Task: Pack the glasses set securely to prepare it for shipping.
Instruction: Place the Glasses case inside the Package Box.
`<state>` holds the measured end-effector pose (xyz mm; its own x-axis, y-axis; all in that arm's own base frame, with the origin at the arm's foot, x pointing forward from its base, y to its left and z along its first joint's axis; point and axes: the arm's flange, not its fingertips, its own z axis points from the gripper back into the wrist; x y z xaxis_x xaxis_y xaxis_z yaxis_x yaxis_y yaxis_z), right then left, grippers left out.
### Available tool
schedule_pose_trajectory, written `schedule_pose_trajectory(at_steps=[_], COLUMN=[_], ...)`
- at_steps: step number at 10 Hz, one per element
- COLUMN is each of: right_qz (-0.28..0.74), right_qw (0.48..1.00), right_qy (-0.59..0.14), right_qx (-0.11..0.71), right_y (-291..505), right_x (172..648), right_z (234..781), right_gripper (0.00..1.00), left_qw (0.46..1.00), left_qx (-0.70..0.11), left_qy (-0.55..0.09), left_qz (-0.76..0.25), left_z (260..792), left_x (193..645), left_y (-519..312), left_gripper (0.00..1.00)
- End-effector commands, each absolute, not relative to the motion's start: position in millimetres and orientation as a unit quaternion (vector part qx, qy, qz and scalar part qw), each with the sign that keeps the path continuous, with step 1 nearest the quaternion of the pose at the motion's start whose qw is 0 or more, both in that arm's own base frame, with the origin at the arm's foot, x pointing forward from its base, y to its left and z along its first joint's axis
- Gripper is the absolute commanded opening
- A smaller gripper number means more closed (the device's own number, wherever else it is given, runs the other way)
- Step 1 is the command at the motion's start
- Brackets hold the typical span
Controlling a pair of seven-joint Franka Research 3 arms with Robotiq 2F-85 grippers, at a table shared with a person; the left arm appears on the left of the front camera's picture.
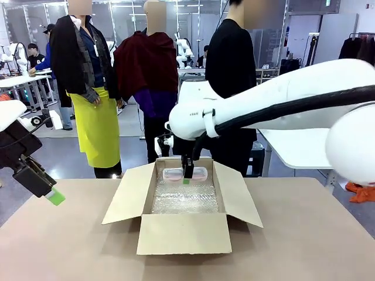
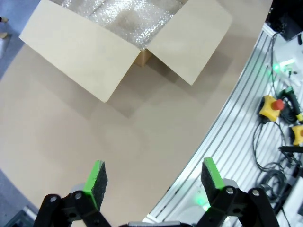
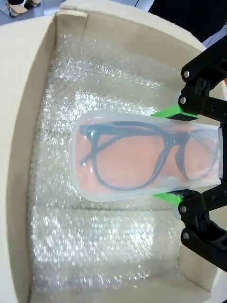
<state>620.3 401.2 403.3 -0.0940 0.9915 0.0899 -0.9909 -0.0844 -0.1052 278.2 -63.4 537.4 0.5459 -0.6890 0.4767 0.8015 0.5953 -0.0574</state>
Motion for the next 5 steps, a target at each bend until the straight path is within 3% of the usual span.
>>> schedule_pose_trajectory(at_steps=[1,5], right_qz=[0.729,0.742], right_qw=[0.681,0.667], right_qy=[-0.063,-0.069], right_qx=[-0.009,-0.018], right_y=[412,403], right_x=[643,665], right_z=[394,339], right_gripper=[0.48,0.48], left_qw=[0.866,0.866], left_qx=[-0.142,-0.142], left_qy=[-0.211,-0.211], left_qz=[-0.431,-0.431], left_z=[538,538], left_x=[279,279], left_y=[-64,-64], left_gripper=[1.0,1.0])
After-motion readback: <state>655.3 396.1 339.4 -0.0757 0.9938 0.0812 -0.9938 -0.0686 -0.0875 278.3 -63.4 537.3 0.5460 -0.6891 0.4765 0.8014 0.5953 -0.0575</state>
